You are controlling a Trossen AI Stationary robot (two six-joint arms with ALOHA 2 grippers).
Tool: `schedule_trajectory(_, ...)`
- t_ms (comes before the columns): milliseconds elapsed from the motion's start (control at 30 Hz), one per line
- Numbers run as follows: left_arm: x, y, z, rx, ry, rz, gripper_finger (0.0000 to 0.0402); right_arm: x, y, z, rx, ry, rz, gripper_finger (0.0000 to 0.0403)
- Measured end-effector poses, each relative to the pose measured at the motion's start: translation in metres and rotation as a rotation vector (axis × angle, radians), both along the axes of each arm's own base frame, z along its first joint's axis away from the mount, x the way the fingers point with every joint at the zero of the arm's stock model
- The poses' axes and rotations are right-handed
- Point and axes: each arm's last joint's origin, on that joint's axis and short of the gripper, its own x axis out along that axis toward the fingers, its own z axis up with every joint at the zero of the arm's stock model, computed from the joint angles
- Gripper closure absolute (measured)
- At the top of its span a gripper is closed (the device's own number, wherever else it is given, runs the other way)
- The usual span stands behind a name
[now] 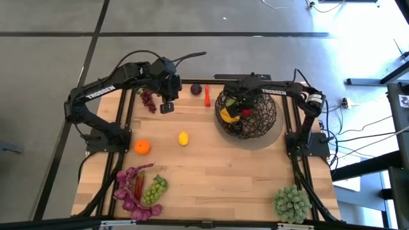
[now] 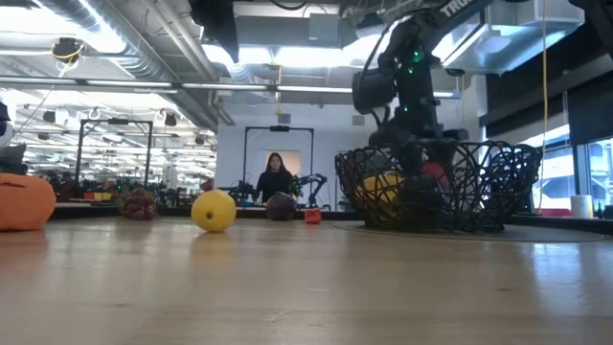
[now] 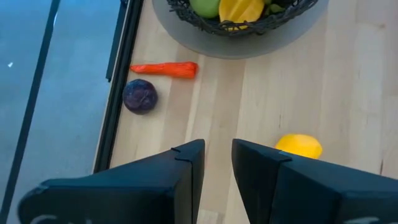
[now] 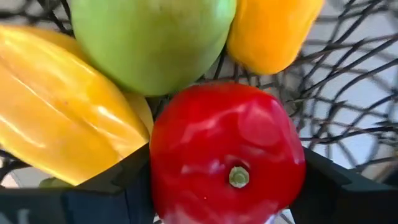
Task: Build produce basket
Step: Put the tomato into the black wire basket
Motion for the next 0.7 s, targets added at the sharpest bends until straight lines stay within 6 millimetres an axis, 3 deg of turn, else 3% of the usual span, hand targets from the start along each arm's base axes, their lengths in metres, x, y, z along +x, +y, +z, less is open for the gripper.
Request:
schedule_trajectory(267, 0.0, 0.0, 0.0, 0.001, -0.002, 0.0, 0.0331, -0.006, 0.004, -0.024, 0.031, -0.009, -0.003, 0.0146)
schedule_trajectory(533, 0.001, 0.0, 0.001, 0.003, -0.009, 0.002, 0.0331, -0.005, 0.003, -0.028, 0.022, -0.031, 0.054, 0.0145)
schedule_trajectory(700, 0.001, 0.0, 0.0, 0.003, -0.009, 0.002, 0.0331, -0.005, 0.003, -0.028, 0.022, -0.033, 0.074, 0.0078)
